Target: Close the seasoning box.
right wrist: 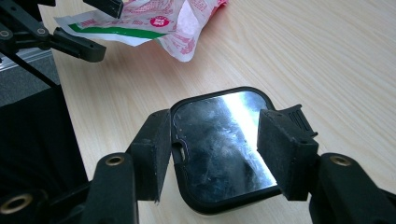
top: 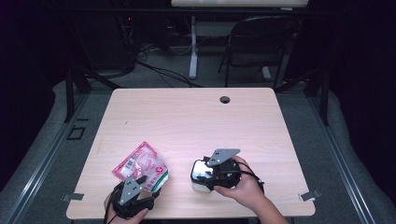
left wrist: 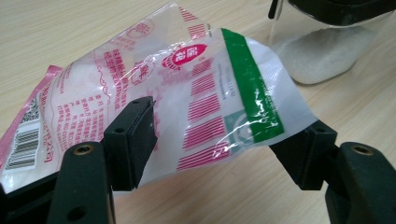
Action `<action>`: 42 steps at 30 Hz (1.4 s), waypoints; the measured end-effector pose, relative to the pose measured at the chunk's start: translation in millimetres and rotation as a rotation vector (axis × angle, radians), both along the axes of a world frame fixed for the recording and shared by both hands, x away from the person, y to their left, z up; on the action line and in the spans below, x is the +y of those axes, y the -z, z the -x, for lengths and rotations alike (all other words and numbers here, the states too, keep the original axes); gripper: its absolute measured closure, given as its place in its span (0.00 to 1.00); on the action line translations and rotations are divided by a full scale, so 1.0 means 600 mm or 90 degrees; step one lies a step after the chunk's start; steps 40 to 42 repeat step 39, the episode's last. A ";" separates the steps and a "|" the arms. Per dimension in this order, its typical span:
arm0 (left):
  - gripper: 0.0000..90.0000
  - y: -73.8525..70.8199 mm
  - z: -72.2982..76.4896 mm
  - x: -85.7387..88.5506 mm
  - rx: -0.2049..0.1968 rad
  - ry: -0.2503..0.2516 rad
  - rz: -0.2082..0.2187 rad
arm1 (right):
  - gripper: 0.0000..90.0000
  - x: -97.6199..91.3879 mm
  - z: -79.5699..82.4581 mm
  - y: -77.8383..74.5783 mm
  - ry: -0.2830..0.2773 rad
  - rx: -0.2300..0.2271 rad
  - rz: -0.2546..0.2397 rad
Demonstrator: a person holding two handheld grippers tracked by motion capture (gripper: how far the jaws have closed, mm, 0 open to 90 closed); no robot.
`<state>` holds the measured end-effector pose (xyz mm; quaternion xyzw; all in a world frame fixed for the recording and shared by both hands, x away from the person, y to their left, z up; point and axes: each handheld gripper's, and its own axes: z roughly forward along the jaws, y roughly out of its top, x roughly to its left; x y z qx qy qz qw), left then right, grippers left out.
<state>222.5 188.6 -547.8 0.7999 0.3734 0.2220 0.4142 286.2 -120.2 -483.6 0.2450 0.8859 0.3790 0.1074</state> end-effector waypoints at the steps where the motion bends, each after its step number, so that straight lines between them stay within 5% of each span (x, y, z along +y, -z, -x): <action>1: 0.37 -0.001 0.000 -0.002 0.001 0.000 0.005 | 0.50 -0.002 0.001 0.000 0.004 -0.001 -0.001; 13: 0.37 -0.027 -0.010 -0.020 -0.007 0.022 0.022 | 0.50 -0.044 0.010 -0.009 0.062 0.002 -0.026; 27: 0.37 -0.047 -0.037 0.021 -0.009 -0.011 0.087 | 0.50 -0.114 0.012 0.014 0.183 0.012 -0.070; 42: 0.38 -0.035 -0.057 0.049 -0.001 -0.053 0.074 | 0.49 -0.148 0.013 0.041 0.246 -0.001 -0.070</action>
